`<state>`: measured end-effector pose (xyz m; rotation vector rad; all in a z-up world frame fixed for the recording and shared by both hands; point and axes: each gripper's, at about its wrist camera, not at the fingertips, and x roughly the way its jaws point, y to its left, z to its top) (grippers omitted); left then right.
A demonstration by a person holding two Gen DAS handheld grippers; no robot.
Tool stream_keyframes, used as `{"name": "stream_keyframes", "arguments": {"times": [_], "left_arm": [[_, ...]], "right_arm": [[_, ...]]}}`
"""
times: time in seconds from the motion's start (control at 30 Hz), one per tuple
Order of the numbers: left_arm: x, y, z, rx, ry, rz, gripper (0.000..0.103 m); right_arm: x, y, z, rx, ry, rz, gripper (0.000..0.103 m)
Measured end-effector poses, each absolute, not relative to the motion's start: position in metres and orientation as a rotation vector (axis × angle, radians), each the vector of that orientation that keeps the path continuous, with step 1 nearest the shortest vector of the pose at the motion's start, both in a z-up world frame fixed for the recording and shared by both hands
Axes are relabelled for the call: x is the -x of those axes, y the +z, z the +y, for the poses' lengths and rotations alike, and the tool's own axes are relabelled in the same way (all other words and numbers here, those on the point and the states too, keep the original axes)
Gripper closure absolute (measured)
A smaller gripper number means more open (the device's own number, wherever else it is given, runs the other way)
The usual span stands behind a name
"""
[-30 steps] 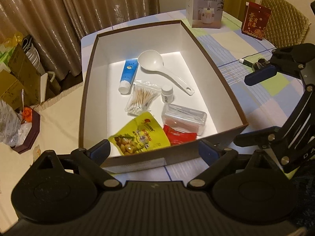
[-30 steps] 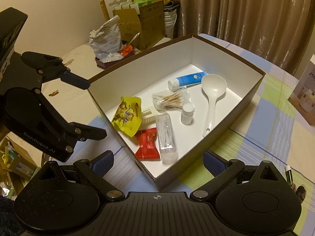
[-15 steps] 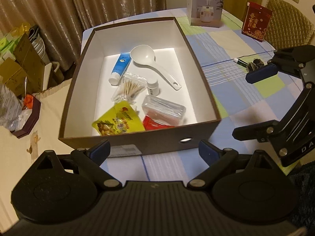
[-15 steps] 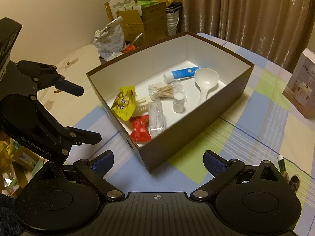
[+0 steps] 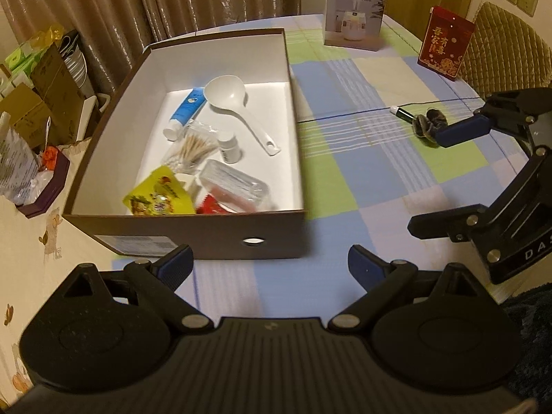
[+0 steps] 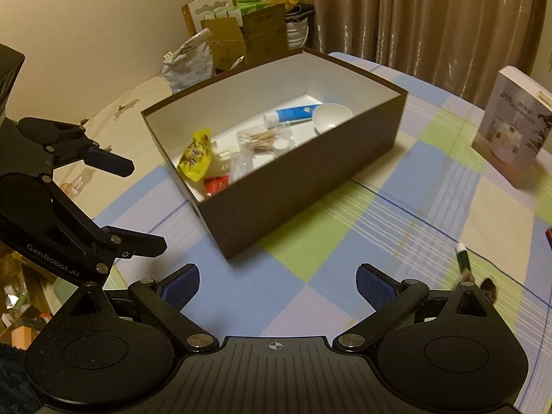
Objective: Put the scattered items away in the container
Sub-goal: 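Withdraw both tools from the box toward the scrunchie and lip balm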
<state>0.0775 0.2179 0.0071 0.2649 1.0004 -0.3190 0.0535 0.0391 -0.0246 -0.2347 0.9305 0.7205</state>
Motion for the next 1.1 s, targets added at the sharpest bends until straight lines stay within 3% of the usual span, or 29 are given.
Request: {"name": "stream_keyframes", "arguments": {"times": [1.1], "left_arm": [[-0.096,-0.031,0.071,-0.239,-0.368,0.995,0.010]], "right_arm": [[-0.068,-0.057,-0.147,0.035,0.376,0.963,0.001]]}}
